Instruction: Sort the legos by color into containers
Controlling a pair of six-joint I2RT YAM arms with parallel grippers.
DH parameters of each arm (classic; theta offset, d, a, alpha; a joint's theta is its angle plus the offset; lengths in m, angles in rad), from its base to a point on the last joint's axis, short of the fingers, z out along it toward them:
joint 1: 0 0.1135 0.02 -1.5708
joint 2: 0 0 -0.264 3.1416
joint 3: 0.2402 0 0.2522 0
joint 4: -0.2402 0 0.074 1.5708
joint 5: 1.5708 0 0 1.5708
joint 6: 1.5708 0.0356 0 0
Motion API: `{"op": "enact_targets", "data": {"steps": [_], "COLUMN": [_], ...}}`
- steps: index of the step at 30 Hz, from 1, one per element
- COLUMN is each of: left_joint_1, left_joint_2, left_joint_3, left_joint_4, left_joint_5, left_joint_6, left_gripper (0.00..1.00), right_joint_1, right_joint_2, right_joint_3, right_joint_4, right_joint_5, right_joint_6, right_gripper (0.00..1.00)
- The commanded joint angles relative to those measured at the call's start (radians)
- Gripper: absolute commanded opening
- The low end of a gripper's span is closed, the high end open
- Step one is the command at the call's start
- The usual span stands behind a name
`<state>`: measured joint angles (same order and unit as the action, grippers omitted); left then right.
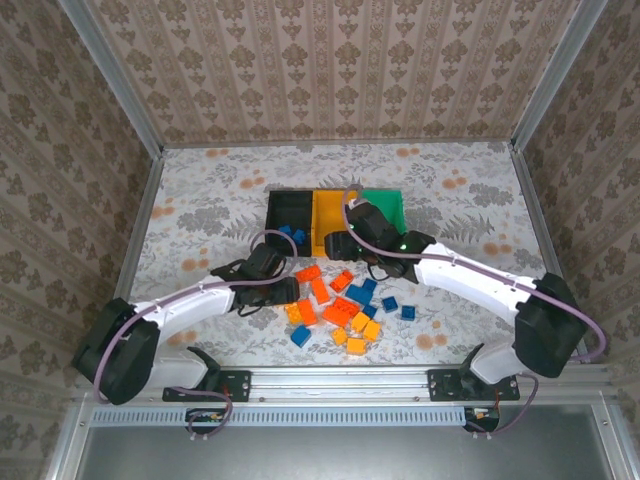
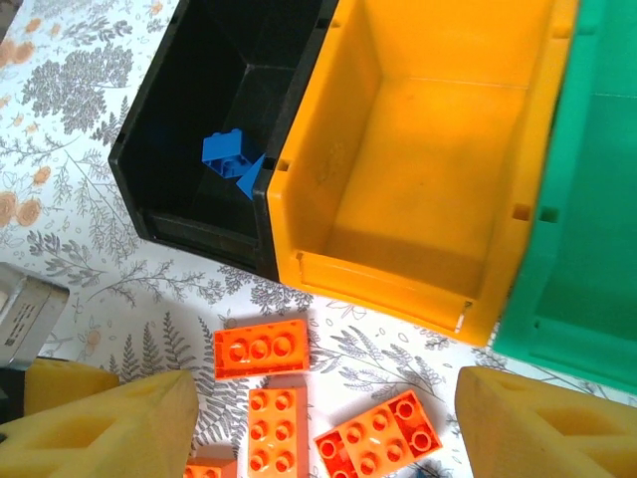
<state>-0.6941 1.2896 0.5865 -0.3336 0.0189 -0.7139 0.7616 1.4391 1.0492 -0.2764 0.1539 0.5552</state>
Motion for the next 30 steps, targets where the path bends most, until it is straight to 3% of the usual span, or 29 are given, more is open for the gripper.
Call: {"op": "enact_targets", "data": {"steps": [1, 14, 20, 25, 30], "left_joint_1": [-0.004, -0.014, -0.036, -0.073, -0.127], "left_joint_2": [0.014, -0.017, -0.04, 0.095, 0.351], "left_joint_3": [0.021, 0.026, 0.163, 0.369, 0.669], "left_joint_4": [-0.002, -0.064, -0.145, -0.117, -0.082], "left_joint_5": [-0.014, -0.033, -0.048, -0.032, -0.001], "left_joint_6": [0.002, -0.002, 0.042, 0.089, 0.143], "left_gripper": [0.66, 0.4, 0.37, 0.37, 0.35], "right_joint_1": [-0.007, -0.035, -0.074, -0.13, -0.156], "right_joint_2": [-0.041, -0.126, -0.219, -0.32, -0.419], "right_joint_3": [-0.042, -0.113, -0.207, -0.315, -0.405], "right_joint_4": [0.022, 0.023, -0.009, -0.048, -0.106], "right_joint_5": [0.053, 0.079, 0.133, 0.152, 0.179], "right_joint_6": [0.014, 0.039, 0.098, 0.162, 0.201], "right_gripper": [0.71, 0.71, 0.71, 0.71, 0.71]}}
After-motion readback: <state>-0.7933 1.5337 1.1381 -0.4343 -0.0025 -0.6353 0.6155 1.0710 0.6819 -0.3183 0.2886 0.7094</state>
